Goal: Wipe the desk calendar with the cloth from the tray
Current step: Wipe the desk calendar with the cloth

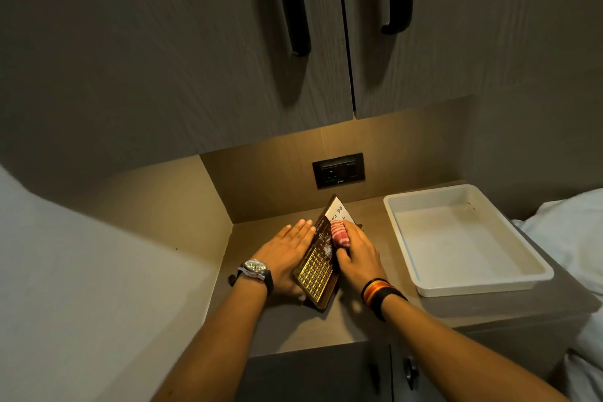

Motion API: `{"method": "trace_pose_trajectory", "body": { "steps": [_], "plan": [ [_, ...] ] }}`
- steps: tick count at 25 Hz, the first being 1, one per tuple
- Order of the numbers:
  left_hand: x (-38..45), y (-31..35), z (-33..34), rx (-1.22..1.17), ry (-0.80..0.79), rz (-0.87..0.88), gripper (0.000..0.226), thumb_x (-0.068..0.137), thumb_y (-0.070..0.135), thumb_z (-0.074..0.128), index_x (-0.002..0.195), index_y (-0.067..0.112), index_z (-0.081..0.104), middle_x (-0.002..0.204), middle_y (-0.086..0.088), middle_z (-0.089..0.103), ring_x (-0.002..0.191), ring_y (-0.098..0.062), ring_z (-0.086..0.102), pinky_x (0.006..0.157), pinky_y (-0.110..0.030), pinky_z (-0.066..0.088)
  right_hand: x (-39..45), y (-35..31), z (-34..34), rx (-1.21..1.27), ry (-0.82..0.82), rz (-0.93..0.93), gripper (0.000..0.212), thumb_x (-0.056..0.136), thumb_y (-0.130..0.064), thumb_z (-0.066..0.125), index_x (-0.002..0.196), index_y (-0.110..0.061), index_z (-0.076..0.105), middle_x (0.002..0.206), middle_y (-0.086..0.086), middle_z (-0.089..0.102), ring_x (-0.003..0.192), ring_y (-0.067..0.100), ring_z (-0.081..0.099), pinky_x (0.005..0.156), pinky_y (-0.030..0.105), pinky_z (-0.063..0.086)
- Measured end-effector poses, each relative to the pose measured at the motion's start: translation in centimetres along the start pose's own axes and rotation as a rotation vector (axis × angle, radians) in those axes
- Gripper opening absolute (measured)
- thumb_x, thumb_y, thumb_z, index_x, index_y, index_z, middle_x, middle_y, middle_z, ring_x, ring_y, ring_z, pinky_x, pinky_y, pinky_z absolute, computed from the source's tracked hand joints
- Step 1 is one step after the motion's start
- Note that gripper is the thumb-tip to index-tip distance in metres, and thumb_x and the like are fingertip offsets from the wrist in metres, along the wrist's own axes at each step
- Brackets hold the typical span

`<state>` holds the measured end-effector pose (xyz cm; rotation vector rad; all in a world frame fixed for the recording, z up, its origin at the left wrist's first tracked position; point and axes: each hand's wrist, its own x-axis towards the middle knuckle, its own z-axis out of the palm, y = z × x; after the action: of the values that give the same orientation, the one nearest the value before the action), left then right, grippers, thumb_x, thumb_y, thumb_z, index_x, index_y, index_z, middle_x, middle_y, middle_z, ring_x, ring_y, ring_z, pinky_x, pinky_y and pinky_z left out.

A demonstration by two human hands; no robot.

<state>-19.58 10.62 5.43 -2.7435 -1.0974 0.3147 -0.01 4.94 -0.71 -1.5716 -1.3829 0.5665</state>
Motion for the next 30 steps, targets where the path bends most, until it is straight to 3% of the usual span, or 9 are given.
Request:
{"method": "trace_pose_trajectory", "body": {
  "steps": [6,11,16,22,27,30],
  "plan": [
    [0.5,2.3,-0.3,-0.174,0.037,-0.088,0.162,0.053,0.078,0.083,0.16,0.014,-0.02,0.17,-0.009,-0.02,0.156,-0.024,-0.02,0.124,-0.035,-0.012,0.0,1.0,0.2,-0.004,0.069,0.056,0.065,0.097,-0.014,0.055,0.156,-0.023,0.029,0.157,0.003,0.04,0.141,0.021,0.045,0.11,0.041,0.044],
    [0.5,3.1,0.0,-0.369,0.059,-0.142,0.161,0.053,0.068,0.09,0.161,0.013,-0.016,0.172,-0.01,-0.015,0.156,-0.021,-0.018,0.122,-0.03,-0.009,-1.4,1.4,3.1,0.068,-0.076,0.067,0.071,0.095,-0.011,0.055,0.157,-0.027,0.024,0.16,0.001,0.034,0.145,0.02,0.039,0.115,0.045,0.04],
    [0.8,3.3,0.1,-0.412,0.065,-0.149,0.159,0.054,0.063,0.093,0.162,0.015,-0.015,0.172,-0.009,-0.014,0.157,-0.023,-0.016,0.124,-0.032,-0.006,0.4,0.7,3.5,0.171,0.069,0.174,0.061,0.093,-0.004,0.055,0.15,-0.022,0.042,0.15,0.003,0.049,0.137,0.021,0.048,0.112,0.042,0.044],
    [0.6,3.3,0.4,-0.454,0.079,-0.16,0.159,0.054,0.061,0.093,0.162,0.017,-0.014,0.172,-0.007,-0.014,0.156,-0.02,-0.017,0.123,-0.03,-0.007,-1.6,2.2,3.0,0.075,-0.035,-0.124,0.063,0.093,-0.01,0.057,0.15,-0.034,0.042,0.154,-0.01,0.046,0.14,-0.003,0.035,0.117,0.024,0.027],
    [0.6,3.4,0.0,-0.457,0.065,-0.17,0.159,0.054,0.061,0.094,0.162,0.016,-0.014,0.172,-0.007,-0.014,0.156,-0.02,-0.017,0.124,-0.032,-0.007,1.4,1.2,2.9,0.076,0.056,-0.071,0.063,0.091,0.002,0.053,0.148,-0.024,0.049,0.15,-0.003,0.051,0.141,0.012,0.042,0.119,0.04,0.034],
    [0.4,3.5,-0.1,-0.458,0.071,-0.179,0.158,0.053,0.059,0.094,0.162,0.016,-0.012,0.172,-0.009,-0.012,0.157,-0.021,-0.014,0.127,-0.034,-0.004,0.4,0.7,3.5,0.071,-0.003,-0.198,0.057,0.096,-0.012,0.055,0.149,-0.031,0.046,0.152,-0.011,0.048,0.143,0.002,0.038,0.119,0.026,0.028]
  ]
}}
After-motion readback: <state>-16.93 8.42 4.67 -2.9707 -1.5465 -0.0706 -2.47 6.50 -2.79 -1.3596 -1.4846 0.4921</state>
